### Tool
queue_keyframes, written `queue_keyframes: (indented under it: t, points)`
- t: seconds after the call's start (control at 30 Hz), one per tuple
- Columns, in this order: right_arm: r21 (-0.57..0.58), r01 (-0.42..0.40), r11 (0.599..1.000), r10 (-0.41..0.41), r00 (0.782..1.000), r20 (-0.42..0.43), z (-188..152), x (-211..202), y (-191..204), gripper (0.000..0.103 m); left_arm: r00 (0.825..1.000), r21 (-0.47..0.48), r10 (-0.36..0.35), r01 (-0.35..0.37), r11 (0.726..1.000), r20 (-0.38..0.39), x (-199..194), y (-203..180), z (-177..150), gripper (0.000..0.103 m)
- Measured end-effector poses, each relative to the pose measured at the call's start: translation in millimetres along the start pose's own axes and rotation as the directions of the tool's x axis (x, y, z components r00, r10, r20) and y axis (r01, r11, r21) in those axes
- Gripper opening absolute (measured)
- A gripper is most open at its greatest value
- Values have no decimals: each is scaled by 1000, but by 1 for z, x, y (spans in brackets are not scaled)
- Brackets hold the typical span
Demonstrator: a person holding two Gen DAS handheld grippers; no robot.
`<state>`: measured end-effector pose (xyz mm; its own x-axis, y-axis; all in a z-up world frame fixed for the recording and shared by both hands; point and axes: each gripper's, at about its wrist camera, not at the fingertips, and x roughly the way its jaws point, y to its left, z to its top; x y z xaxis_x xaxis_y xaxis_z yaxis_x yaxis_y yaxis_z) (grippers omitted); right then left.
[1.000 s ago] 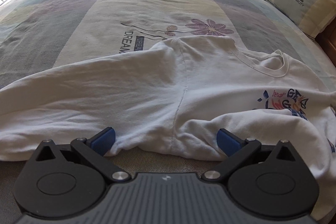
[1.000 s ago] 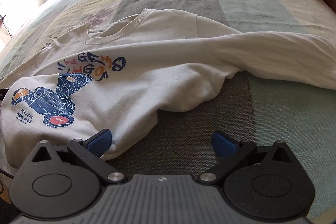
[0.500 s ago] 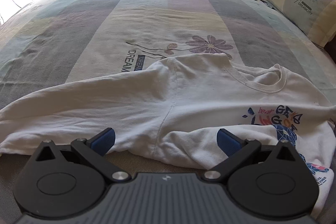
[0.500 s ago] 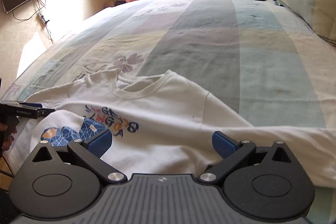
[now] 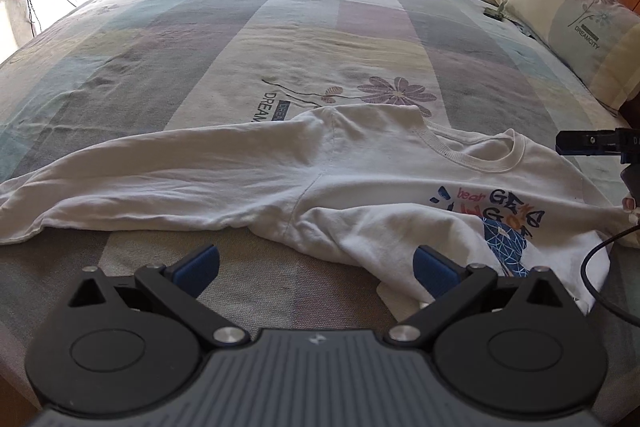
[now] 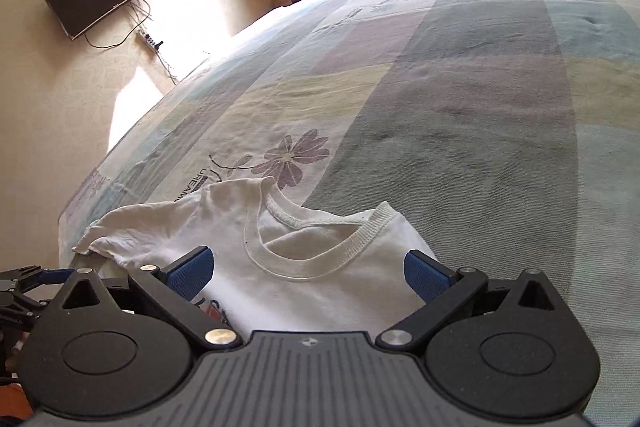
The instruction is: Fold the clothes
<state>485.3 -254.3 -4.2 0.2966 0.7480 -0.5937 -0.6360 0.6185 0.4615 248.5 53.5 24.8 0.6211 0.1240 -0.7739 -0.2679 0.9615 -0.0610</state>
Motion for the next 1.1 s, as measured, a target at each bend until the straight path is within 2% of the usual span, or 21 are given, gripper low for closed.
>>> queue_keyframes:
  t: [0.07, 0.13, 0.2, 0.27, 0.37, 0.43, 0.53, 0.6, 0.67, 0.7, 0.77, 0.83, 0.97, 1.1]
  points:
    - [-15, 10, 1000, -10, 999, -30, -3, 12, 6, 103, 1000, -1, 1, -1, 1000, -1, 0, -2, -1, 102]
    - [32, 29, 999, -26, 997, -78, -11, 27, 4, 103, 1000, 2, -1, 1, 1000, -3, 1, -5, -2, 102]
    - [78, 7, 997, 1, 994, -111, -25, 36, 5, 103, 1000, 8, -5, 5, 1000, -9, 0, -8, -4, 102]
    - [63, -35, 997, 42, 992, -119, -34, 34, 17, 103, 1000, 7, -8, 8, 1000, -14, -1, -9, -6, 102]
    - [84, -135, 987, 148, 972, -180, -37, 30, 31, 103, 1000, 3, -2, 2, 1000, -11, -2, -7, -5, 102]
    - [56, -123, 991, 130, 980, -150, -25, 18, 29, 103, 1000, 6, 0, 1, 1000, -6, -4, -6, -5, 102]
    - [70, -53, 996, 55, 998, -37, -1, -7, 5, 103, 1000, 7, 0, 0, 1000, -4, -5, -4, -7, 102]
    - [149, -37, 988, 34, 999, 21, 9, -18, -20, 103, 1000, 2, -1, 1, 1000, -9, -4, -2, -9, 102]
    - [263, -49, 964, 37, 998, 52, 11, -22, -47, 103, 1000, -4, -4, 4, 1000, -16, -3, 1, -11, 102]
    - [285, -61, 957, 46, 997, 59, 8, -22, -52, 103, 1000, -8, -6, 6, 1000, -19, -2, 2, -12, 102]
    - [285, -67, 956, 57, 998, 41, 0, -13, -53, 103, 1000, -14, -6, 5, 1000, -27, 1, 3, -13, 102]
    - [273, -10, 962, 17, 1000, -24, -13, 4, -45, 103, 1000, -12, -5, 4, 1000, -28, 2, 4, -13, 102]
    - [179, 23, 984, -16, 999, -43, -29, 8, -16, 103, 999, -17, -16, 16, 1000, -30, 5, 7, -12, 102]
    - [171, -9, 985, 25, 995, -94, -23, 2, -11, 103, 999, -9, -29, 29, 1000, -30, 8, 4, -11, 102]
